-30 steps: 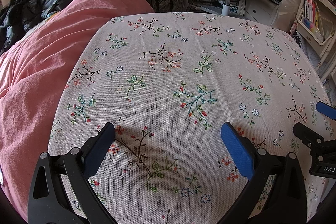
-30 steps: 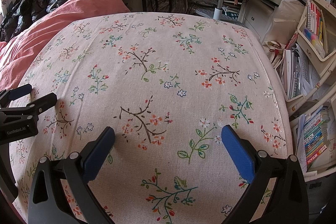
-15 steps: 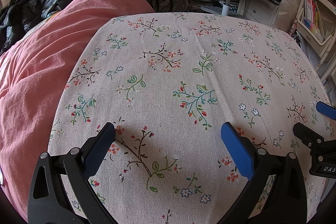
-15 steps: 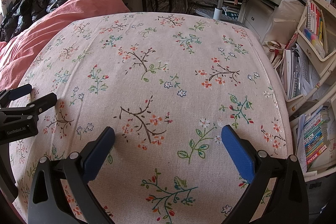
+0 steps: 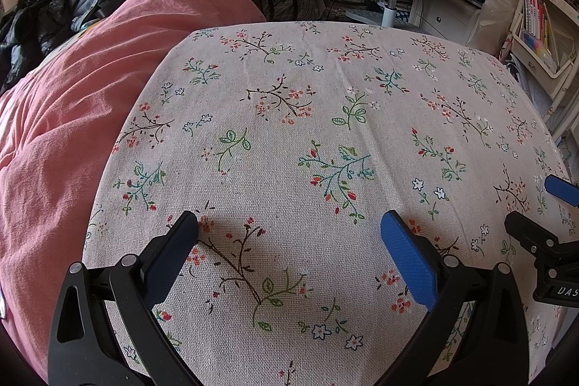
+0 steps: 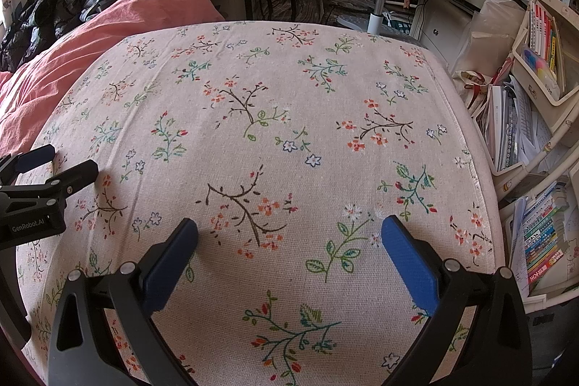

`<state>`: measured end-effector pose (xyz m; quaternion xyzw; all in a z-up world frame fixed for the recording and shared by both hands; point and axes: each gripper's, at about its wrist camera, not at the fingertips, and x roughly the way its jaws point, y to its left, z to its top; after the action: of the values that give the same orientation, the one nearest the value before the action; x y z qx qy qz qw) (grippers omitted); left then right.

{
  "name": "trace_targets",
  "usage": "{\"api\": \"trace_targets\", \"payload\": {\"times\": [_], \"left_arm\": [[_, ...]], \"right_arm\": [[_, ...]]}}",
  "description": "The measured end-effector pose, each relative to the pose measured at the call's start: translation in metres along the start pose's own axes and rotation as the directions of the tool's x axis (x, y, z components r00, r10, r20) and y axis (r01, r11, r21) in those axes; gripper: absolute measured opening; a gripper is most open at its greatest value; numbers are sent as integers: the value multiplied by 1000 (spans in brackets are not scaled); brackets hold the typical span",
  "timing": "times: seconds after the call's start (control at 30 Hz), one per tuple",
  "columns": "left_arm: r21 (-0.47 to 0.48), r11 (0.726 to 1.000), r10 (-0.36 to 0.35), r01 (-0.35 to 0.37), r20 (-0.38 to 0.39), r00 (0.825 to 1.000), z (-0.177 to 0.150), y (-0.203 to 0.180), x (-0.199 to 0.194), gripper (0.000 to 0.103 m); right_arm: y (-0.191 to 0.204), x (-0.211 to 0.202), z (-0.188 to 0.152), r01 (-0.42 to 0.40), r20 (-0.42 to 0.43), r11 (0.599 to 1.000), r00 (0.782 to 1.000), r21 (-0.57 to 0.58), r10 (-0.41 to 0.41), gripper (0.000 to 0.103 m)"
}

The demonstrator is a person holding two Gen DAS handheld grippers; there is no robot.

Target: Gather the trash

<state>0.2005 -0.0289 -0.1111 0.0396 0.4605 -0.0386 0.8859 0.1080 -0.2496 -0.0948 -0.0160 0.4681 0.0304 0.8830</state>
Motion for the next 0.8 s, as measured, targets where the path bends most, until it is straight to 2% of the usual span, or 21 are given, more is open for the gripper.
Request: {"api": "trace_targets", "payload": {"times": [0.8], "left_arm": [[0,1000,0,0,0,1000,0,0,0,97]], "right_arm": [[0,0,1,0,0,1000,1000,0,0,97]]}}
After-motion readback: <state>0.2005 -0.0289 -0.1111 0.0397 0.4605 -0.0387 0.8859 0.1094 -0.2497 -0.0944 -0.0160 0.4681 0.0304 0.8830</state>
